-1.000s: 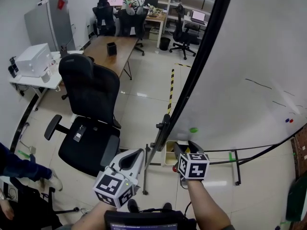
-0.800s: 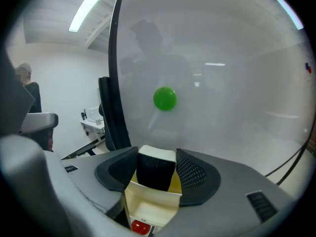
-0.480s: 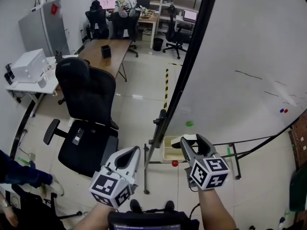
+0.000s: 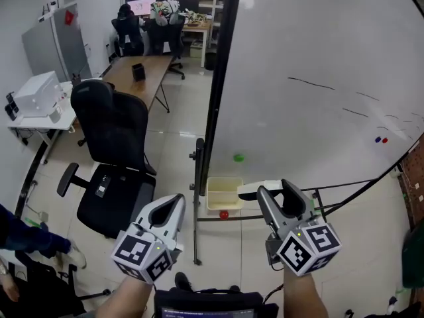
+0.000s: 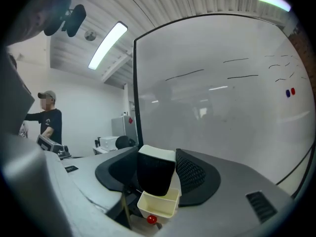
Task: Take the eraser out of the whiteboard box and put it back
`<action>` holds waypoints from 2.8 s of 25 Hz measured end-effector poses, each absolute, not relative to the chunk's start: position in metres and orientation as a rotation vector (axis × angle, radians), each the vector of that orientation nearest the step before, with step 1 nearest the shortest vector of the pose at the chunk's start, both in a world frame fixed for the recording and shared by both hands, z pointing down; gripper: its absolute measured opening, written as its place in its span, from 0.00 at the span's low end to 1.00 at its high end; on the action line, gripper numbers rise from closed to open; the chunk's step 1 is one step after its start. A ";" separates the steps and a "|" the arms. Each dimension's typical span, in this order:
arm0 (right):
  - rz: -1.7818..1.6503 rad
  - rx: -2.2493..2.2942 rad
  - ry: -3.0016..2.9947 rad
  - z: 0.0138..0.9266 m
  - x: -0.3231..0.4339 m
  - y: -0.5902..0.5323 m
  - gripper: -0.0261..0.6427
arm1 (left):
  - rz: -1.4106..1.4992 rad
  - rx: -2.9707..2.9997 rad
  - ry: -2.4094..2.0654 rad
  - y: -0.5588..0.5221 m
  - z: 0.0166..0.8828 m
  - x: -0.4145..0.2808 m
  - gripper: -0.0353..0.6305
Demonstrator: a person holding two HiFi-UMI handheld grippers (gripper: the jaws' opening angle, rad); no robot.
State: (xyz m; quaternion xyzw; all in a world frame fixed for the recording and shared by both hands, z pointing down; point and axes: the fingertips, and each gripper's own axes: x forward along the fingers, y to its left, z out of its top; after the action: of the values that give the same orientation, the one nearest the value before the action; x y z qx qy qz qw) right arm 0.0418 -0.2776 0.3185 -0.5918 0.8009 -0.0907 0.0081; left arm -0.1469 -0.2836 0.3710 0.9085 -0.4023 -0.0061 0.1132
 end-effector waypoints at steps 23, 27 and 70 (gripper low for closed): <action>-0.198 -1.664 2.521 0.276 0.124 -0.148 0.44 | -0.031 2.725 -1.368 -0.148 0.312 -0.106 0.10; -0.175 -1.681 2.515 0.271 0.116 -0.135 0.44 | -0.046 2.755 -1.346 -0.139 0.309 -0.112 0.10; -0.257 -1.656 2.600 0.307 0.061 -0.194 0.44 | 0.046 2.680 -1.419 -0.164 0.353 -0.143 0.11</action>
State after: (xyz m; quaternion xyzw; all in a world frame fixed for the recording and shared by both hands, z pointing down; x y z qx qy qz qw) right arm 0.0612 -0.1939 0.3070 -0.5352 0.8403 -0.0830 0.0241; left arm -0.1432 -0.1644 0.3529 0.8824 -0.4671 0.0152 0.0546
